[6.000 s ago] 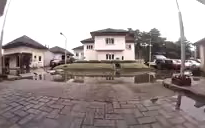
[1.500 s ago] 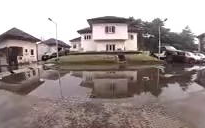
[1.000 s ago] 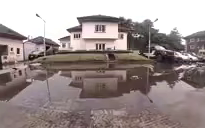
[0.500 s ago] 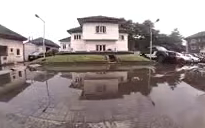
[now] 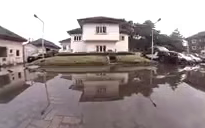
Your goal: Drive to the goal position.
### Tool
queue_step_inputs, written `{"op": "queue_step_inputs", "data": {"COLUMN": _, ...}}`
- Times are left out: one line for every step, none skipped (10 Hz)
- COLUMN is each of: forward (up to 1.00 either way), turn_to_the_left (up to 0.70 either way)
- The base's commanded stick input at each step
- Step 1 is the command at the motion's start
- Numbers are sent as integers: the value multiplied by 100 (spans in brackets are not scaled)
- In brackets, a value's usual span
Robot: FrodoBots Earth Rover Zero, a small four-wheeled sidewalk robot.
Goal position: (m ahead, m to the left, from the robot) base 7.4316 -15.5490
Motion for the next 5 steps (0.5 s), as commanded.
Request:
{"op": "queue_step_inputs", "data": {"forward": 50, "turn_to_the_left": -50}}
{"op": "queue_step_inputs", "data": {"forward": 50, "turn_to_the_left": -50}}
{"op": "queue_step_inputs", "data": {"forward": 50, "turn_to_the_left": -50}}
{"op": "queue_step_inputs", "data": {"forward": 50, "turn_to_the_left": -31}}
{"op": "queue_step_inputs", "data": {"forward": 50, "turn_to_the_left": 0}}
